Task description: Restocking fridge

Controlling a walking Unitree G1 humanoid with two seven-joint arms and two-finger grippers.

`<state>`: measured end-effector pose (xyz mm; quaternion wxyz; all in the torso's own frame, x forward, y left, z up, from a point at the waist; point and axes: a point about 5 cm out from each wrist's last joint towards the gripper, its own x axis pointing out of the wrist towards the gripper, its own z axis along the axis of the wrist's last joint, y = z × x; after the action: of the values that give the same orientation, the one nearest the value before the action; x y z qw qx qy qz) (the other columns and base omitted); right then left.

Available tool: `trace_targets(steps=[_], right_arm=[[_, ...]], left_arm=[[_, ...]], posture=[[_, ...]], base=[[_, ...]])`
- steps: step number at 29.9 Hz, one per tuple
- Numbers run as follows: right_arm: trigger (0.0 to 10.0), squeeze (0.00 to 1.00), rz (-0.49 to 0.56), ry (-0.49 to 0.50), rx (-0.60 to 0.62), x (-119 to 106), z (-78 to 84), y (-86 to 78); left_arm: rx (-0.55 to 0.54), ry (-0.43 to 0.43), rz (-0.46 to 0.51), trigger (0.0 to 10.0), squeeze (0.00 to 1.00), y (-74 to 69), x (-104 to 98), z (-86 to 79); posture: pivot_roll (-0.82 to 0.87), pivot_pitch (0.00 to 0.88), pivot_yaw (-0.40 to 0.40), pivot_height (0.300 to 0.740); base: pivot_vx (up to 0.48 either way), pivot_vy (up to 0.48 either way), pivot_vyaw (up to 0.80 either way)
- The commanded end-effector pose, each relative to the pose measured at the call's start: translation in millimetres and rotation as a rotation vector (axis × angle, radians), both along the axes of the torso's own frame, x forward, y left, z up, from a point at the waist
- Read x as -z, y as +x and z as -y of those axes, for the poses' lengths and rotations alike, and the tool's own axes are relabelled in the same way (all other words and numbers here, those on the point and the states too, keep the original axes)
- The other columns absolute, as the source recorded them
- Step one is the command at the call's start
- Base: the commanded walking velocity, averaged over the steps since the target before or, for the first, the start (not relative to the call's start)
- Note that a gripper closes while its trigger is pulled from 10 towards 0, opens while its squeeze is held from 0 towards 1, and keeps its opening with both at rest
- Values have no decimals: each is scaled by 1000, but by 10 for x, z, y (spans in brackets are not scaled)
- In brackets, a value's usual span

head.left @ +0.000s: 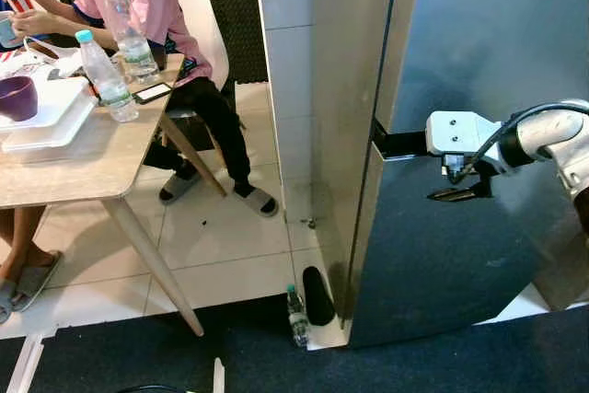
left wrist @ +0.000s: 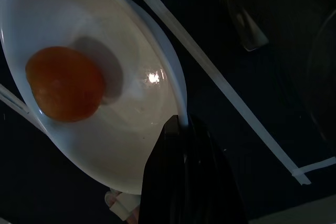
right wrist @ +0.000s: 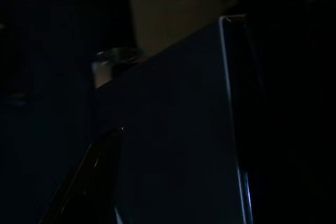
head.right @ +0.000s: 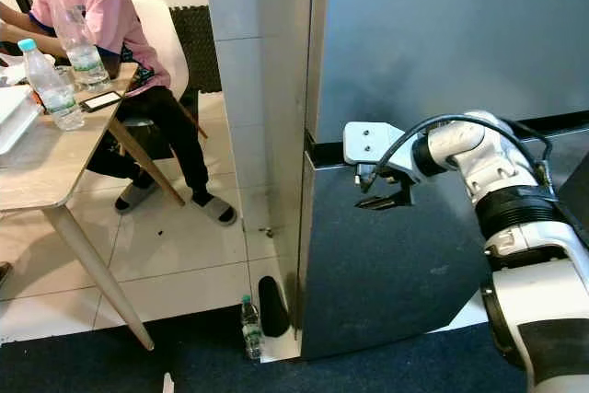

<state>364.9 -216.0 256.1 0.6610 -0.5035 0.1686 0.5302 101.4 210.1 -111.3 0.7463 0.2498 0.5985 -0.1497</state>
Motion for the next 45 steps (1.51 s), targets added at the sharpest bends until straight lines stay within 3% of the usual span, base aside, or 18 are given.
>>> trace_targets(steps=[1, 6, 9, 10, 12, 13, 15, 18, 22, 26, 27, 28, 29, 30, 37, 40, 44, 45], right_arm=[[10000, 0, -197, -73, -43, 335, 5, -97], [10000, 0, -202, -69, -76, 268, 16, -130], [10000, 0, -199, 90, -169, 98, -95, -220], [10000, 0, -199, 90, -169, 98, -95, -220], [10000, 0, -196, 255, -264, -91, -203, -362], [10000, 0, -196, 255, -264, -91, -203, -362], [10000, 0, -220, 430, -399, -304, -322, -577], [10000, 0, -245, 532, -487, -426, -384, -719], [10000, 0, -272, 575, -501, -399, -396, -755], [10000, 0, -332, 559, -458, -168, -389, -750], [10000, 0, -387, 544, -432, 18, -398, -762], [4980, 0, -454, 532, -413, 192, -413, -805], [4980, 0, -454, 532, -413, 192, -413, -805], [0, 0, -516, 526, -392, 362, -427, -852], [0, 0, -690, 530, -307, 786, -444, -1039], [0, 0, -771, 506, -216, 1090, -420, -1131], [0, 0, -834, 449, 103, 1770, -180, -1168], [0, 0, -834, 449, 103, 1770, -180, -1168]], left_arm=[[0, 2, -5, 10000, 0, -33, 12, 23], [0, 6, -6, 10000, 0, -38, 11, 8], [-2, 7, -6, 10000, 0, -42, 12, 7], [-2, 7, -6, 10000, 0, -42, 12, 7], [-3, 5, -7, 10000, 0, -49, 14, 11], [-3, 5, -7, 10000, 0, -49, 14, 11], [-1, 5, -11, 10000, 0, -64, 18, 14], [0, 6, -15, 10000, 0, -75, 21, 14], [0, 6, -15, 10000, 0, -73, 20, 14], [-1, 6, -12, 10000, 0, -66, 19, 14], [-1, 7, -12, 10000, 0, -67, 19, 14], [0, 7, -12, 10000, 0, -71, 20, 14], [0, 7, -12, 10000, 0, -71, 20, 14], [0, 8, -14, 10000, 0, -78, 21, 12], [-4, 14, -19, 10000, 0, -102, 22, -12], [-4, 17, -22, 10000, 0, -115, 24, -21], [-2, 20, -22, 10000, 0, -118, 25, -19], [-2, 20, -22, 10000, 0, -118, 25, -19]], posture=[[-13, 37, 15, 740], [-16, 35, 13, 740], [-16, 35, 13, 740], [-16, 35, 13, 740], [-14, 35, 14, 740], [-14, 35, 14, 740], [-22, 37, 19, 740], [-22, 37, 19, 740], [-21, 37, 16, 740], [-21, 37, 16, 740], [-21, 37, 16, 740], [-21, 39, 16, 740], [-21, 39, 16, 740], [-19, 39, 15, 740], [-12, 38, 9, 740], [-15, 34, 8, 740], [-6, 29, 2, 740], [-6, 29, 2, 740]], base=[[0, 0, 0], [0, 0, 0], [0, 0, 0], [0, 0, 0], [0, 0, 0], [0, 0, 0], [0, 0, 0], [0, 0, 0], [0, 0, 0], [0, 0, 0], [0, 0, 0], [0, 0, 0], [0, 0, 0], [0, 0, 0], [0, 0, 0], [0, 0, 0], [0, 0, 0], [0, 0, 0]])
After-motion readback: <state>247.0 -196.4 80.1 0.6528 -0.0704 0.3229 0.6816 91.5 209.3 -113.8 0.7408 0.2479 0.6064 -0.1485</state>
